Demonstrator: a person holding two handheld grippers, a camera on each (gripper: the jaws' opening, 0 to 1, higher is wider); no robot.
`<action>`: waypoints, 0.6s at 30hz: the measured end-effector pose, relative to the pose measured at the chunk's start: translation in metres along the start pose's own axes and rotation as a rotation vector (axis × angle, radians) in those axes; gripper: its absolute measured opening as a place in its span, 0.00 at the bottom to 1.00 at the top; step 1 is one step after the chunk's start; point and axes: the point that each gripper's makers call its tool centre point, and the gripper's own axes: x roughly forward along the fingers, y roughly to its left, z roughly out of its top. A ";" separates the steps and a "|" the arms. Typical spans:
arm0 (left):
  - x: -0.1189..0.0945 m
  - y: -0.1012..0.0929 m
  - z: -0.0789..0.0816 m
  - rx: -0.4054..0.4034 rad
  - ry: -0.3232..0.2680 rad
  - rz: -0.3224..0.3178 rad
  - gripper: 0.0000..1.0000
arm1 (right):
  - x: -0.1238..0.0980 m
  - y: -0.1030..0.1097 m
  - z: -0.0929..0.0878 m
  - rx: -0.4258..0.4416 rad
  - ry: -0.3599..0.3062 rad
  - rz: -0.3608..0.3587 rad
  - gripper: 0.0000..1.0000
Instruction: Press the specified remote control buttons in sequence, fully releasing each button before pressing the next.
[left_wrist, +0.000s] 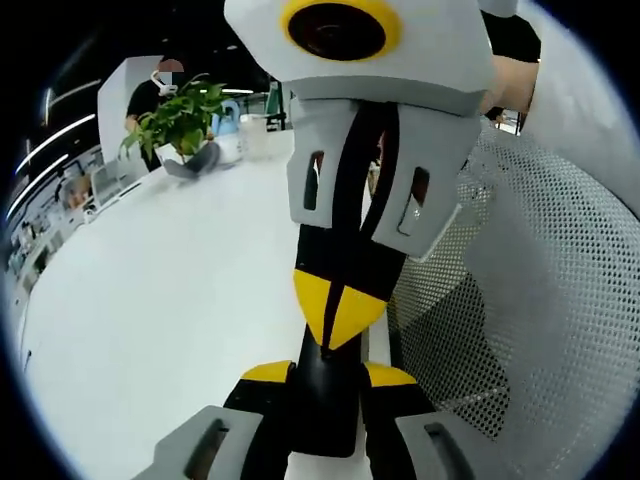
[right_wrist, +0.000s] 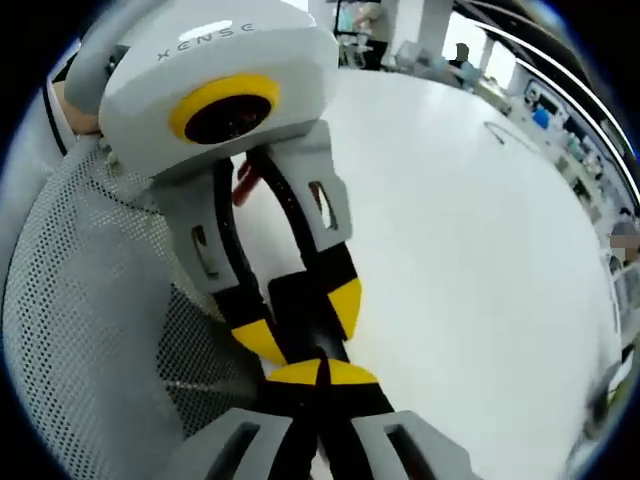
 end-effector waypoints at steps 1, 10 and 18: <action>0.000 0.000 0.000 -0.003 -0.001 0.000 0.25 | -0.001 0.000 -0.001 -0.001 -0.010 -0.015 0.00; -0.001 0.000 0.000 -0.014 -0.004 0.011 0.25 | -0.001 0.004 0.001 -0.199 -0.052 -0.137 0.00; 0.002 0.003 0.002 -0.013 -0.004 0.010 0.25 | -0.002 -0.003 0.001 -0.059 -0.109 -0.064 0.00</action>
